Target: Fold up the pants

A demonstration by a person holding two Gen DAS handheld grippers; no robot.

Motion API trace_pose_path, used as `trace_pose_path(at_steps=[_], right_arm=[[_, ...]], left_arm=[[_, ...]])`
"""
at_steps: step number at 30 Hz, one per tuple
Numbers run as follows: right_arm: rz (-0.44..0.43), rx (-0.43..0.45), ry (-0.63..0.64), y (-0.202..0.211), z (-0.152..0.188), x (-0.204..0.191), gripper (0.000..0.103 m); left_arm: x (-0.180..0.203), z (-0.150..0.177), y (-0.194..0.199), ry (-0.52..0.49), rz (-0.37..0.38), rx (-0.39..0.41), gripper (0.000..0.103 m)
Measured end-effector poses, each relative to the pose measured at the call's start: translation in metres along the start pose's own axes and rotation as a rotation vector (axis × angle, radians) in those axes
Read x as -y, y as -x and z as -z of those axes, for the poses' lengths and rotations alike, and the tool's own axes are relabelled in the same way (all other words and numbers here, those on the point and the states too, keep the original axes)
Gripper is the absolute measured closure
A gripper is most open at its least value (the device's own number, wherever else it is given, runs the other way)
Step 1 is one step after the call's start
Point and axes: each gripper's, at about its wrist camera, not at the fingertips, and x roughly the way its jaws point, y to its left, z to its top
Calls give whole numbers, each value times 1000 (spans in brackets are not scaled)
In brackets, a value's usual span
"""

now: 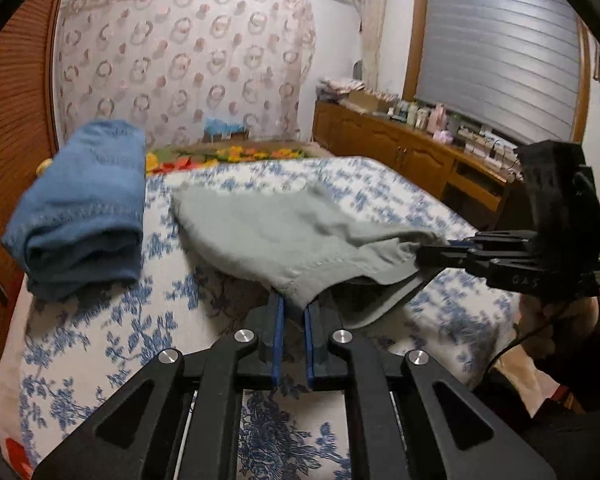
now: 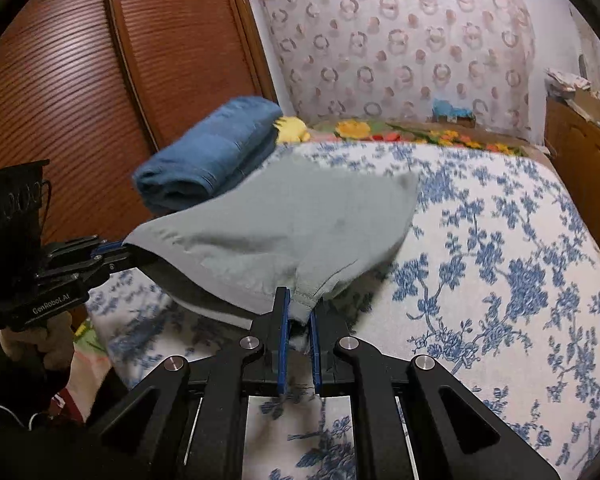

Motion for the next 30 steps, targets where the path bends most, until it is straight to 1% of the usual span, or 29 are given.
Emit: trace_pose_path(at_steps=[6,12,20,23,25,30], right_arm=[[-14,61,18,30,-5,-6,95],[-16,116,48,57,-11,-13,95],[-19,166,82,82,-12,-21,95],[-12,163,88,82,-11,-20,95],[-6,151,84,75,-8,-17,95],[6,100,61,54,-7,-11,95]], left_arm=[[10,-13,22,-36,2,54,94],[17,-23,41,-48,8,99,94],[24,-33,64,-72,9,148,94],[25,-31,61,-77,10,140,94],[21,-28,53,-71,7,119,94],[13,-19,34,-47,3,69,94]])
